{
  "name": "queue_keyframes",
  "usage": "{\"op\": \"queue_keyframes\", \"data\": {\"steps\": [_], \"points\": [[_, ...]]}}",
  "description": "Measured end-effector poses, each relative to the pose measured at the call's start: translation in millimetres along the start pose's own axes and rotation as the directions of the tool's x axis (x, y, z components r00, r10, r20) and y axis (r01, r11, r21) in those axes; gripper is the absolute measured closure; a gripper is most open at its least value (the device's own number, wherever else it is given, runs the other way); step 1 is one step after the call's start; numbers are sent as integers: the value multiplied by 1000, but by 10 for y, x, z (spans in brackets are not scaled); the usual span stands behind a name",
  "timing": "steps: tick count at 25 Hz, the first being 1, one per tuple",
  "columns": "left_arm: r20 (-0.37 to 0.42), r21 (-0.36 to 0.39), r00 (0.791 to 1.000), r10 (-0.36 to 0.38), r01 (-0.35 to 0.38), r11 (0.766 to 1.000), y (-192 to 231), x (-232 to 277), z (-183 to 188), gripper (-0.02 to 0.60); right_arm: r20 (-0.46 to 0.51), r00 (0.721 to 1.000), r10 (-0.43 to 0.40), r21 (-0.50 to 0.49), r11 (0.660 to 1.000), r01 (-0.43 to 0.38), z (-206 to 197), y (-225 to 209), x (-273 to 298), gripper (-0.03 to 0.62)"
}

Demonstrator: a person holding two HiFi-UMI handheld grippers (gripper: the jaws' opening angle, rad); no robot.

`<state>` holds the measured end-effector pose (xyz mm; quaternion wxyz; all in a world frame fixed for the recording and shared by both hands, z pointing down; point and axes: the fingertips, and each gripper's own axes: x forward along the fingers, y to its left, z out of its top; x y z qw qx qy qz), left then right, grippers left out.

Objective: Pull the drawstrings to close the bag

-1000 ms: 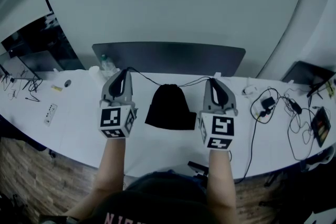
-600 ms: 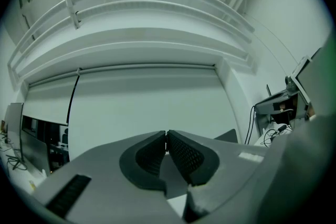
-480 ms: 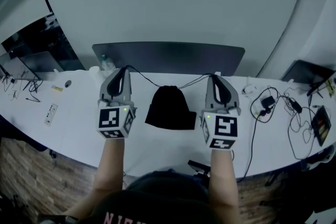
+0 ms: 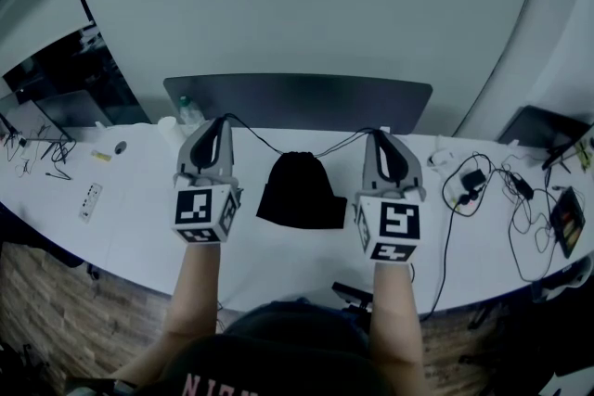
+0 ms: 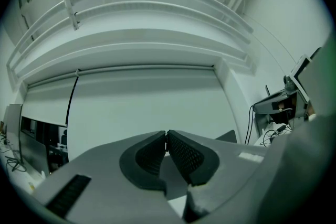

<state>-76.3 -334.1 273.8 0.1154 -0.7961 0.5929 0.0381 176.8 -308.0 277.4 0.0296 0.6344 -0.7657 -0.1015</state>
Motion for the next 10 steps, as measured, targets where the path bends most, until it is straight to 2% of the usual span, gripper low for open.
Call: {"op": "queue_keyframes", "data": {"steps": [10], "points": [[3,1,1000,0,0,1000,-20,30,12,565,-6,1000,0,2,1000,0,-25,-27,7,583]]}}
